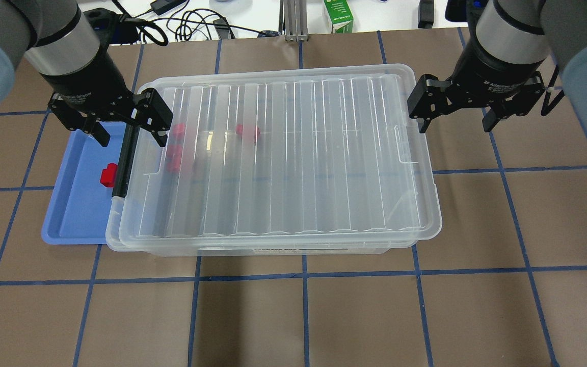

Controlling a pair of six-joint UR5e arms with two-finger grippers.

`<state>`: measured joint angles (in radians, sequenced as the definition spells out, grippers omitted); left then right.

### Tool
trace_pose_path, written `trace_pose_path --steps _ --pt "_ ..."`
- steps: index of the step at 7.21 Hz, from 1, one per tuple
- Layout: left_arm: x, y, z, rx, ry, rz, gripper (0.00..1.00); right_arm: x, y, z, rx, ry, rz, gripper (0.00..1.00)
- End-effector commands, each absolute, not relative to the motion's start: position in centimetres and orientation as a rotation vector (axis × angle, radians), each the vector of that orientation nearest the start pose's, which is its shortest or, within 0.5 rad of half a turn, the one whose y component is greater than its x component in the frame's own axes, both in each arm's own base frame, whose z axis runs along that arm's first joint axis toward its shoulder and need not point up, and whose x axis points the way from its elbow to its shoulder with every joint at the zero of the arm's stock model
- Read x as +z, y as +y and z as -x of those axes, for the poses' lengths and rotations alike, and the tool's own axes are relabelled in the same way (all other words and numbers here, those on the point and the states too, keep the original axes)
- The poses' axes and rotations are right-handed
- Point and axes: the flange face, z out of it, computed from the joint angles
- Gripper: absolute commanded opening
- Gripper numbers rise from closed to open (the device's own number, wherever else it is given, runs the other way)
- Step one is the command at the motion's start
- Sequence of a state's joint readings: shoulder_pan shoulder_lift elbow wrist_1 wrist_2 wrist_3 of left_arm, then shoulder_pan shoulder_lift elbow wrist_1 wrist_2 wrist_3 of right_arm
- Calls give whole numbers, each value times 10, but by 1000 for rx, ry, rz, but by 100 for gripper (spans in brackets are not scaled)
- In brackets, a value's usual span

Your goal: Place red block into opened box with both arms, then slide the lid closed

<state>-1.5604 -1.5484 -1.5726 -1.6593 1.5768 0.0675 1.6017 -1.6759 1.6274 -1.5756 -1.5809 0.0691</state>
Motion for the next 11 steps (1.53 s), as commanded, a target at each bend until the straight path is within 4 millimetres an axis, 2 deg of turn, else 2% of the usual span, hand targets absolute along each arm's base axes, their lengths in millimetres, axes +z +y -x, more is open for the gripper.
trace_pose_path --steps 1,2,3,4,6,7,9,11 --pt "488 -477 128 111 3132 -94 100 508 -448 -146 -83 3146 -66 100" --pt "487 -477 128 113 3130 -94 100 506 -449 -146 -73 3147 -56 100" --pt "487 -477 127 114 3124 -97 100 485 -454 -147 -20 3148 -60 100" --pt "485 -478 126 116 3124 -94 100 456 -461 -147 -3 3149 -51 100" --pt "487 -476 125 119 3120 -90 100 374 -467 -145 -120 3146 -49 100" --pt "486 -477 123 123 3120 -88 100 352 -471 -144 -169 3145 -49 100" --pt "477 -483 123 142 3121 -88 100 340 -482 -132 -143 3154 -42 100" --pt "470 -477 113 162 3124 -54 100 340 -489 -116 -160 3151 -86 100"
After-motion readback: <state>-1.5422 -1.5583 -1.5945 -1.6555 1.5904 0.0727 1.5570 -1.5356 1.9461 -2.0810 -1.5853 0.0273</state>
